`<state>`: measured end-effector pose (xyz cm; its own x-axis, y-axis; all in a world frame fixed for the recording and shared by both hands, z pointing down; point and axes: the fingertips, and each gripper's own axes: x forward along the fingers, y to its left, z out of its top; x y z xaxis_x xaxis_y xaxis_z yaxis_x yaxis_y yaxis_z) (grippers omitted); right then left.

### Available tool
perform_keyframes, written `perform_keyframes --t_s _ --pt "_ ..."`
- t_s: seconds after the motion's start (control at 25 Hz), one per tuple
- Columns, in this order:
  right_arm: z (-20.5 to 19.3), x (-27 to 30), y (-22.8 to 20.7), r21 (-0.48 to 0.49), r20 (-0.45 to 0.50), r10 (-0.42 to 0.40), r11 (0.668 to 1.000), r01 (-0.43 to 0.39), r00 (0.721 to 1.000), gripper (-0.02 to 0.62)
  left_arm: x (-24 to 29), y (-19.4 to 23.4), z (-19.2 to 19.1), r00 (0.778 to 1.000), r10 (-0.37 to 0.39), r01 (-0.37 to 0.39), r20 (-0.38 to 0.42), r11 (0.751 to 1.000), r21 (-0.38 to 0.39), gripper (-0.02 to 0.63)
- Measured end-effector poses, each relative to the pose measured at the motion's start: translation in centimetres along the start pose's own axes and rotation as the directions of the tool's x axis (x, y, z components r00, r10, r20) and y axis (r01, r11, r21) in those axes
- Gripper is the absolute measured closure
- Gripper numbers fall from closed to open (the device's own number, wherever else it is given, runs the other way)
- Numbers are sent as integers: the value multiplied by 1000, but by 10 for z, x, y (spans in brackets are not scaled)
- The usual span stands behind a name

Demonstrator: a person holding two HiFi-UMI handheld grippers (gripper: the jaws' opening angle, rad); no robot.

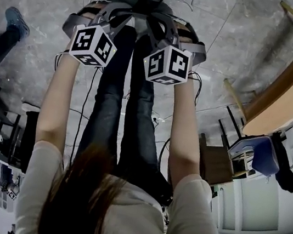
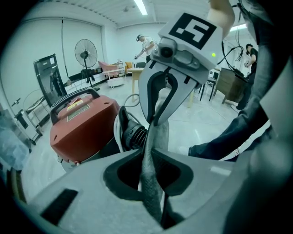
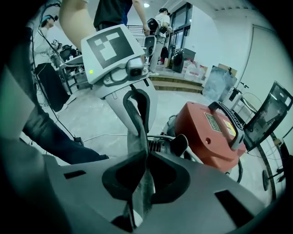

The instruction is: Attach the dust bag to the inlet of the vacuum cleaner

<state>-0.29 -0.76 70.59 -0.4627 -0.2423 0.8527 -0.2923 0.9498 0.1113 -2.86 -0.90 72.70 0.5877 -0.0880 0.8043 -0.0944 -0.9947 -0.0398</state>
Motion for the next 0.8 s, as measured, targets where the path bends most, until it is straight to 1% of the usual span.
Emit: perform_keyframes --t_s 0.04,0.12,0.24,0.28,0.32,0.36,0.4,0.48,0.52,0.56,0.6,0.64,0.68,0.8 --pt "1 0 0 19 5 -5 1000 5 1000 563 0 1 -1 1000 -9 9 -4 1000 10 552" --pt "1 0 1 81 21 -32 996 30 999 565 0 3 -1 999 -40 42 -24 997 64 551" --pt "-1 0 1 165 36 -68 984 61 997 565 2 6 1 993 -100 111 -68 976 189 549" --pt "-2 1 1 180 39 -70 982 62 997 566 3 6 2 991 -112 127 -79 968 218 548" --pt "-3 1 1 184 40 -65 981 57 997 566 4 7 3 990 -117 133 -82 964 230 548" --pt "-4 2 0 172 39 -56 984 49 998 565 4 7 3 991 -113 127 -76 968 218 546" --pt "-4 2 -1 144 34 -44 989 38 998 565 4 7 3 993 -102 111 -59 977 182 546" --pt "-2 4 -4 49 19 -16 999 15 1000 563 3 7 1 998 -63 64 -7 996 61 545" --pt "-1 5 -5 -3 11 -2 1000 2 1000 563 3 7 0 999 -43 43 16 999 4 545" --pt "-1 5 -5 -45 5 9 999 -9 1000 563 3 7 0 999 -29 30 31 999 -34 546" --pt "-1 5 -6 -69 3 16 998 -15 1000 561 3 6 0 999 -21 23 38 998 -52 546" --pt "-1 5 -6 -70 4 17 997 -17 1000 561 3 6 -1 999 -21 23 38 998 -52 546" --pt "-1 5 -7 -52 9 13 999 -12 1000 561 4 7 -1 999 -27 28 31 999 -38 546" --pt "0 5 -9 64 29 -32 998 30 999 561 4 12 0 997 -73 74 -9 996 51 543"
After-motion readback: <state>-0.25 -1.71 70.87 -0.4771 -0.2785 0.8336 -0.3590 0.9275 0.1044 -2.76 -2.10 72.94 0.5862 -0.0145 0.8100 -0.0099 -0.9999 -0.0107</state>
